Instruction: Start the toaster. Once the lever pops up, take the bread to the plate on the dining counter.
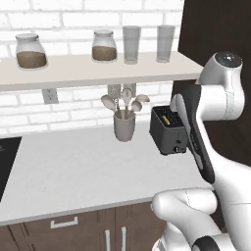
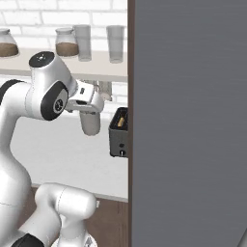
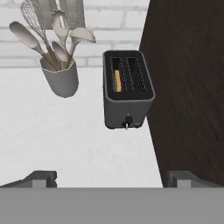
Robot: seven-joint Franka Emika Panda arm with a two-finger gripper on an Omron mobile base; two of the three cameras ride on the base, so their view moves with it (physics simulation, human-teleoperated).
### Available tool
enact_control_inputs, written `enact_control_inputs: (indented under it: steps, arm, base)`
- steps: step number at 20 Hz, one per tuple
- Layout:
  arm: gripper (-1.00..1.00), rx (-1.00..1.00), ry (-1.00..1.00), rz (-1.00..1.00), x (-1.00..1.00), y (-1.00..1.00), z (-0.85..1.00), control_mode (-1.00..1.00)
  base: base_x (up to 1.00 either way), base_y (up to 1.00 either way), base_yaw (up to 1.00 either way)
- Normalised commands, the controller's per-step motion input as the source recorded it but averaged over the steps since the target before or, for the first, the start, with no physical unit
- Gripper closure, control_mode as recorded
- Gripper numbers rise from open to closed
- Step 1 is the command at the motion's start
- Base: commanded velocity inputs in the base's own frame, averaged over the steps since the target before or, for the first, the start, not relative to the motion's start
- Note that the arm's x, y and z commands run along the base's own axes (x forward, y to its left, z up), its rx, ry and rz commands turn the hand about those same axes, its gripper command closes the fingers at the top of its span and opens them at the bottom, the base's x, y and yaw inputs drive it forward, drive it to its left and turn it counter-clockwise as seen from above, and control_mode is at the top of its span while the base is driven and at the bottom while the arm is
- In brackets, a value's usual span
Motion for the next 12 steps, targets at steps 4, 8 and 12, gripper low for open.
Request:
enact_control_inputs:
  steps: [4, 8, 12]
  arm:
    - [-1.00, 0.00, 0.00, 0.00, 0.00, 0.00, 0.00, -1.00]
    - [-1.00, 0.00, 0.00, 0.00, 0.00, 0.00, 0.00, -1.00]
    - [-1.00, 0.00, 0.00, 0.00, 0.00, 0.00, 0.00, -1.00]
  base:
    - [0.00, 0.00, 0.00]
    - [0.00, 0.00, 0.00]
    - [0.00, 0.00, 0.00]
